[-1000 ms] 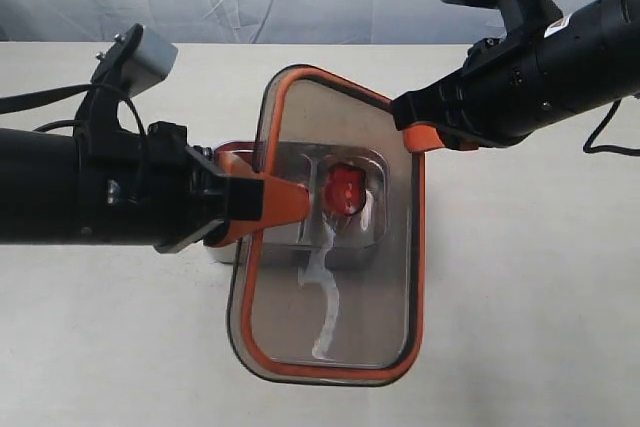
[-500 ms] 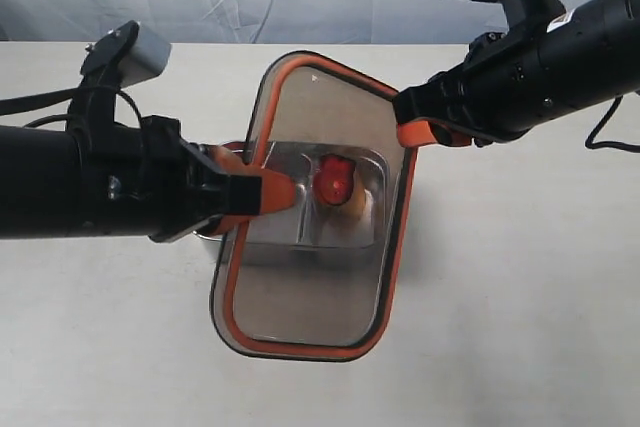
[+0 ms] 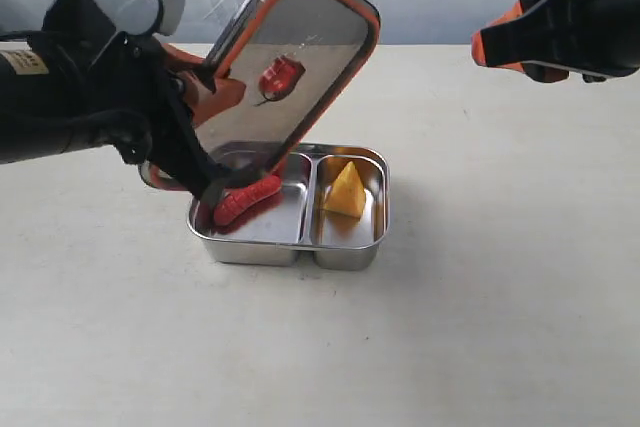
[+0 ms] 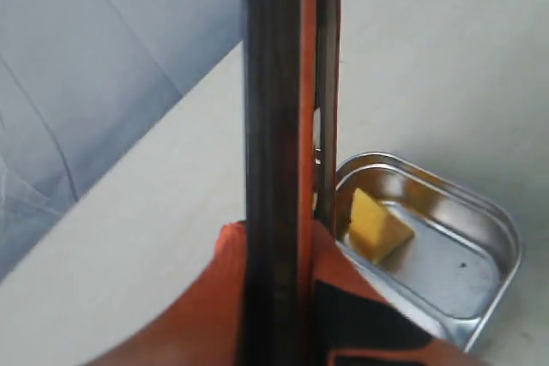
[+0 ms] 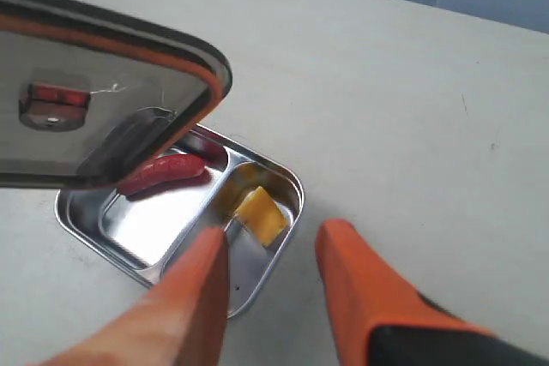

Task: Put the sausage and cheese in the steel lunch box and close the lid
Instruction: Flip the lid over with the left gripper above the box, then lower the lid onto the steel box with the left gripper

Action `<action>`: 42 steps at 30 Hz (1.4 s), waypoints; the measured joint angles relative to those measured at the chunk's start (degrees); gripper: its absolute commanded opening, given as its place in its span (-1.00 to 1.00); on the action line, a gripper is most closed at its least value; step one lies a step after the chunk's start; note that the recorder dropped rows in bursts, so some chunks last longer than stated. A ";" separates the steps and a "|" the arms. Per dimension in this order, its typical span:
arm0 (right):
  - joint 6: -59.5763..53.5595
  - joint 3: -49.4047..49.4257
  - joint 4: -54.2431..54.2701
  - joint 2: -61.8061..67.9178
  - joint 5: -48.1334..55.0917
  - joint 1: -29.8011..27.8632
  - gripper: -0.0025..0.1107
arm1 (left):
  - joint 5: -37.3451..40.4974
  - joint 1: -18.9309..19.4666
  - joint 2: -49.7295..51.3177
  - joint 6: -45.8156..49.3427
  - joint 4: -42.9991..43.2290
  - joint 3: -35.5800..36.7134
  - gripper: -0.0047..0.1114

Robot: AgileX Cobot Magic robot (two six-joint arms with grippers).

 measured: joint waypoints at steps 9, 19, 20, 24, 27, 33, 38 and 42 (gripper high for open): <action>1.18 0.00 -0.54 -0.79 1.16 0.00 -0.31 | -4.47 0.00 2.61 0.33 21.78 0.00 -0.92; 1.18 0.00 -0.54 -0.79 2.53 0.00 -0.31 | -6.75 0.00 9.48 0.81 38.46 0.00 -0.92; 1.18 0.00 -0.54 -0.79 2.78 0.00 -0.31 | -7.13 0.00 10.24 0.81 39.48 0.00 -0.92; 1.31 0.00 -0.79 -0.79 2.99 0.00 -0.31 | -10.42 0.00 12.12 2.82 39.80 0.00 -0.92; 1.31 0.00 -1.20 -0.79 3.45 0.00 -0.31 | -13.74 0.00 13.25 8.86 35.37 0.00 -0.92; 1.31 0.00 -1.94 -0.79 4.02 0.00 -0.31 | -18.75 0.00 16.94 34.44 9.10 -0.10 -0.92; 1.31 0.00 -3.10 -0.79 4.14 0.00 -0.31 | -20.28 -1.74 17.79 43.95 -1.96 -0.10 -0.92; 1.31 0.00 -3.57 -0.79 4.26 0.00 -0.31 | -21.25 -3.99 17.87 45.21 -2.92 -0.10 -0.92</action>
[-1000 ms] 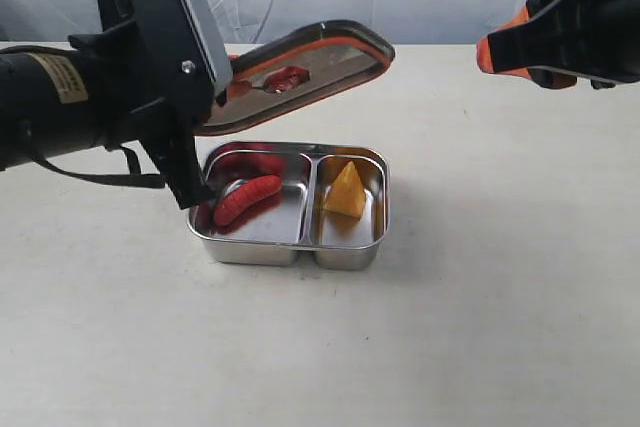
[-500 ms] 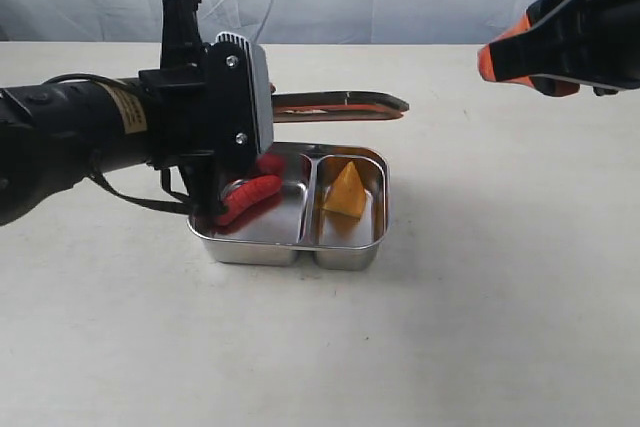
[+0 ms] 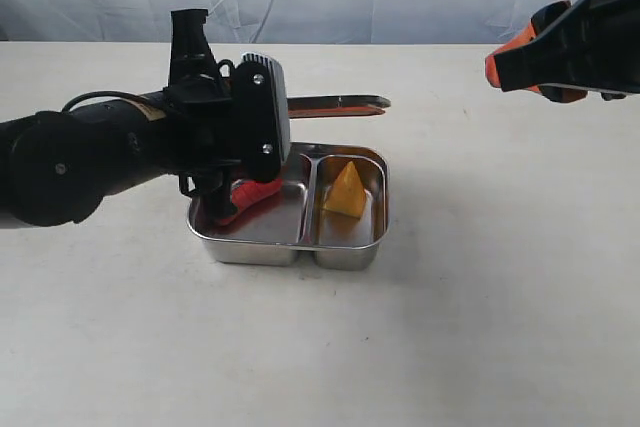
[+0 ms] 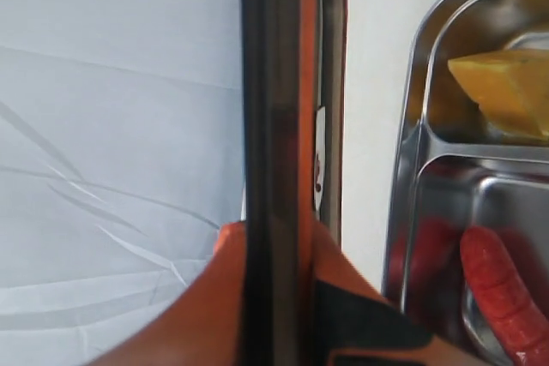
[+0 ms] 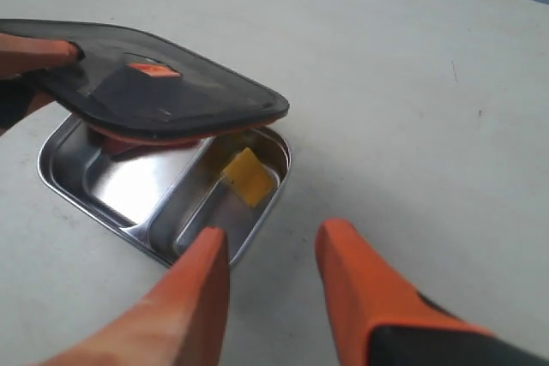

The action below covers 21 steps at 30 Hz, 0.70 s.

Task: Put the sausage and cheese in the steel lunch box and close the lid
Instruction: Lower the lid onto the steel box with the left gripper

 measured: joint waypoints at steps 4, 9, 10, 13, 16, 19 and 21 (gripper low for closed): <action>0.12 0.00 0.00 0.00 0.11 0.00 -0.31 | 0.00 -0.69 0.00 0.23 -0.91 0.00 -0.92; 0.33 0.00 0.00 0.00 0.11 0.00 -0.31 | -0.03 -0.69 0.76 0.23 -1.83 0.10 -0.92; 0.51 0.00 0.00 0.00 0.11 0.00 -0.31 | -0.03 -0.76 1.13 0.23 -1.83 0.10 -0.92; 0.71 0.00 0.00 0.00 0.11 0.00 -0.31 | 0.26 -0.76 2.90 0.35 -2.20 0.10 -0.92; 0.81 0.00 0.00 0.00 0.11 0.00 -0.31 | 0.26 -0.84 4.08 0.44 -2.27 0.10 -0.92; 0.92 0.00 -0.27 0.00 0.11 0.00 -0.31 | 0.26 -1.05 4.33 0.44 -2.67 0.10 -0.92; 0.92 0.00 -0.49 0.00 0.11 0.00 -0.31 | 0.26 -1.21 4.33 0.44 -3.31 0.10 -0.92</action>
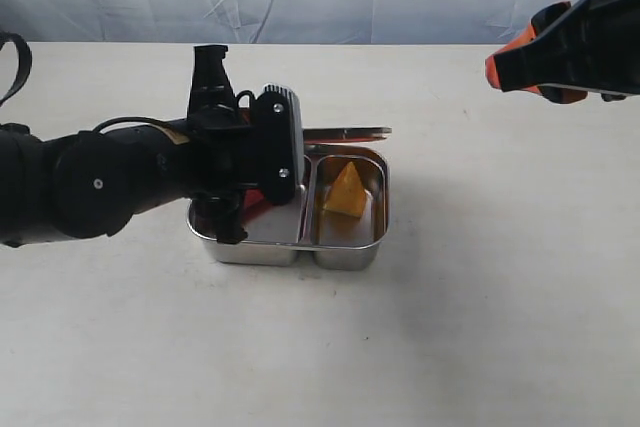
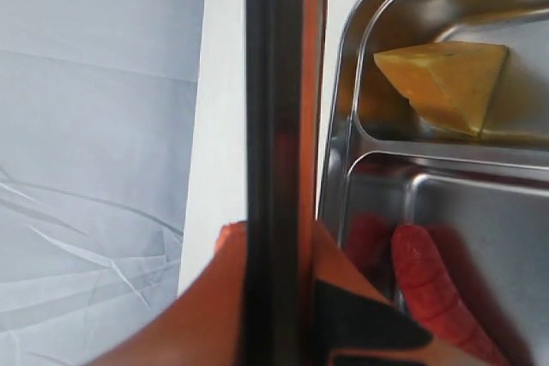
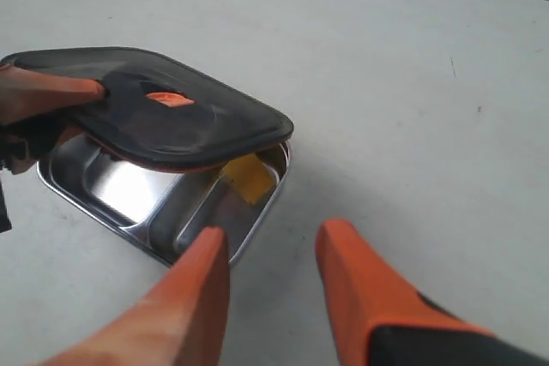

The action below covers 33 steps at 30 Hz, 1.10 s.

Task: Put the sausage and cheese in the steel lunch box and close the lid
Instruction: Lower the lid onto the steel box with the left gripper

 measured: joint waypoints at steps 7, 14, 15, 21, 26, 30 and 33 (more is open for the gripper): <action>0.00 0.00 -0.51 0.00 0.00 0.00 -0.31 | -0.77 -4.48 0.00 1.40 -2.02 0.00 -0.92; 0.12 0.00 -0.51 0.00 0.00 0.00 -0.31 | -4.00 -8.06 1.44 14.02 -17.94 0.00 -0.92; 0.12 0.00 -0.54 0.00 0.00 0.00 -0.31 | -4.33 -8.65 1.70 17.12 -21.11 0.00 -0.92; 0.34 0.00 -0.54 0.00 0.10 0.00 -0.31 | -6.22 -10.18 2.33 23.21 -30.55 -0.10 -0.92; 0.34 0.00 -0.64 0.00 0.10 0.00 -0.31 | -6.43 -10.26 2.33 23.21 -32.43 -0.10 -0.92; 0.34 0.00 -0.64 0.00 0.10 0.00 -0.31 | -4.89 -10.26 2.33 23.21 -34.05 -0.19 -0.92; 0.34 0.00 -0.64 0.00 0.10 0.00 -0.31 | -3.70 -10.26 2.33 23.21 -34.56 -0.32 -0.92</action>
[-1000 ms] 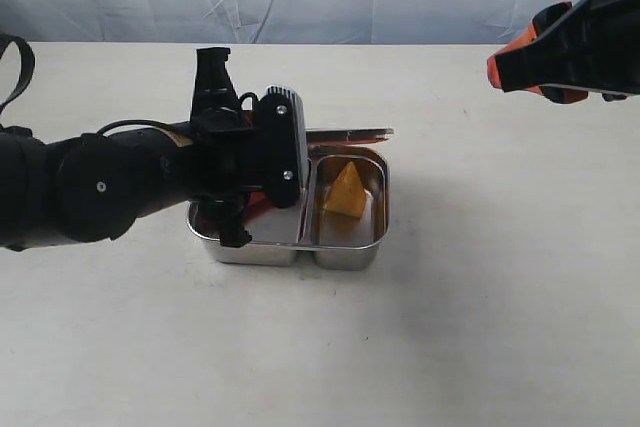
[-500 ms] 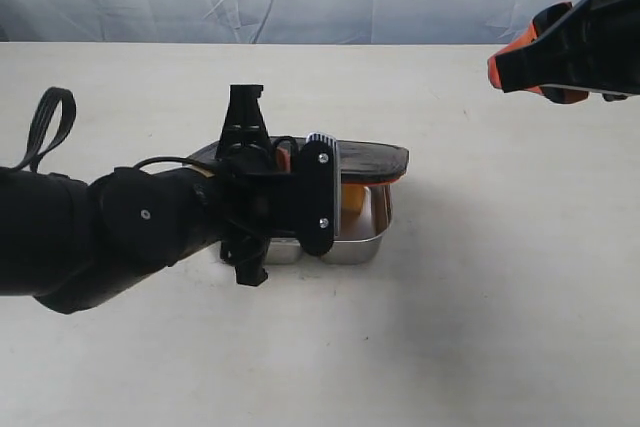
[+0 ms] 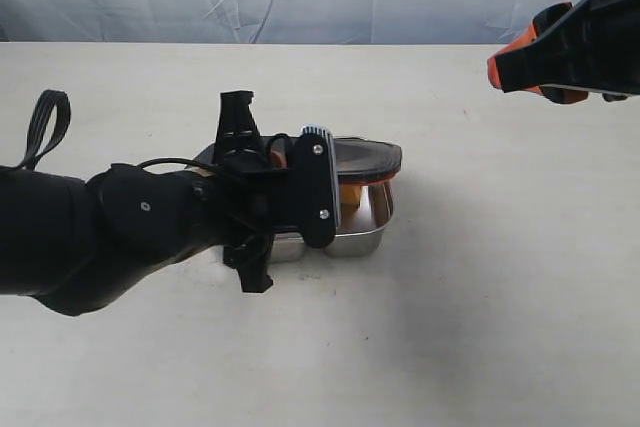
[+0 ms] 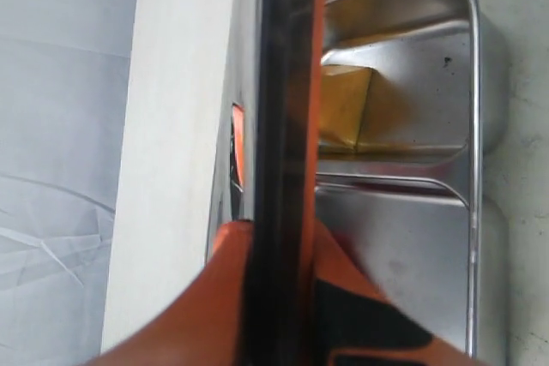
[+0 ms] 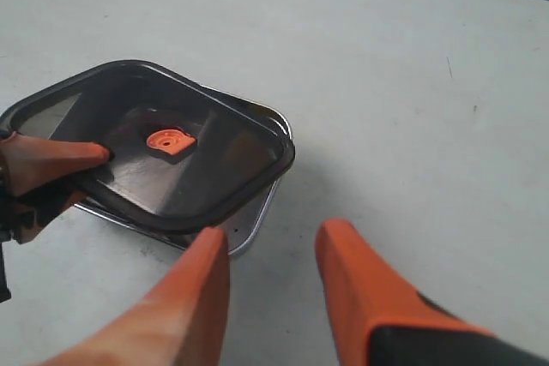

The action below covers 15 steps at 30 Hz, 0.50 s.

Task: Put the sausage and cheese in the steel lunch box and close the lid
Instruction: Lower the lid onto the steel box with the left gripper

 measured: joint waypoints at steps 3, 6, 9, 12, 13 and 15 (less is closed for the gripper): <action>0.11 0.00 0.11 0.00 0.00 0.00 -0.31 | 0.47 0.00 0.00 0.00 -0.57 0.00 -0.92; 0.11 0.00 0.11 0.00 0.00 0.00 -0.31 | 1.12 0.00 0.00 0.00 -2.11 -0.02 -0.92; 0.23 0.00 0.11 0.00 0.00 0.00 -0.31 | 1.65 0.00 0.00 0.10 -3.70 -0.15 -0.88; 0.23 0.00 0.11 0.00 0.00 0.00 -0.31 | 2.80 0.11 0.00 0.10 -4.20 -0.26 -0.73; 0.23 0.00 0.11 0.00 0.00 0.00 -0.31 | 2.90 0.11 0.00 0.10 -4.32 -0.26 -0.69; 0.23 0.00 0.11 0.00 0.25 0.00 -0.31 | 3.31 0.11 0.00 0.10 -4.47 -0.26 -0.56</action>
